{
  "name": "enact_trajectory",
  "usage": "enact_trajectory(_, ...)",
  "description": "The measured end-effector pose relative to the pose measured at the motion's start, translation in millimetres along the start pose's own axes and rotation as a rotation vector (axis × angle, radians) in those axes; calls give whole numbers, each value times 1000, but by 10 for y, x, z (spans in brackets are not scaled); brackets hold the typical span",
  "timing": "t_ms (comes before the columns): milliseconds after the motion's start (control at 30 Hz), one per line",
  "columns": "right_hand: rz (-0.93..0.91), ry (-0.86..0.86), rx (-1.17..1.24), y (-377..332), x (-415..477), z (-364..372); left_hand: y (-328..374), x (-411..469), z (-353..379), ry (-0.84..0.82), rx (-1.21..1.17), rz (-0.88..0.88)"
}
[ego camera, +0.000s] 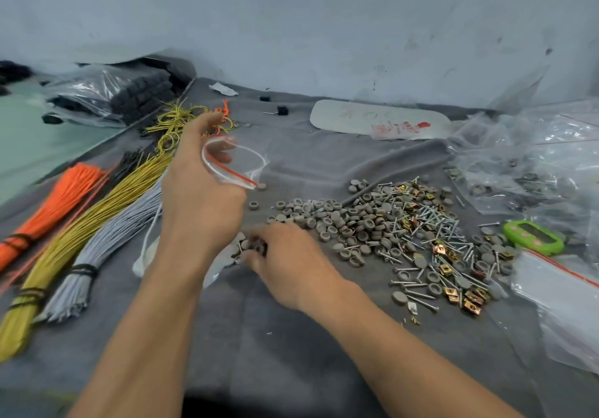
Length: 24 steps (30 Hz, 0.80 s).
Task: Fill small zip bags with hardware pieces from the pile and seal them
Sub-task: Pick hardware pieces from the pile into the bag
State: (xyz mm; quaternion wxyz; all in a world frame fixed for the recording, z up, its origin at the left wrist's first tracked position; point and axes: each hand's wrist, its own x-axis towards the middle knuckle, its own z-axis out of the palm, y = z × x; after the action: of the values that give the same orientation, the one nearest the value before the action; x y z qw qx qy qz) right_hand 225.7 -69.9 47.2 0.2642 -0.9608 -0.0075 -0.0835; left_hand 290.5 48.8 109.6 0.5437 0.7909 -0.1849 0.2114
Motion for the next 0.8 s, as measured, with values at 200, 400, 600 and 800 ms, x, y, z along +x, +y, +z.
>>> enact_trajectory(200,-76,40,-133,-203,36,277,14,-9,-130,5,-11,25)
enact_trajectory(400,-107,49,-202,-294,132,383,69,-13,-214,6,-42,16)
enact_trajectory(600,-172,28,-240,-235,198,255,91,-3,-217,25,-42,17)
enact_trajectory(800,-26,-33,-406,18,123,18,113,-4,-194,54,-58,-13)
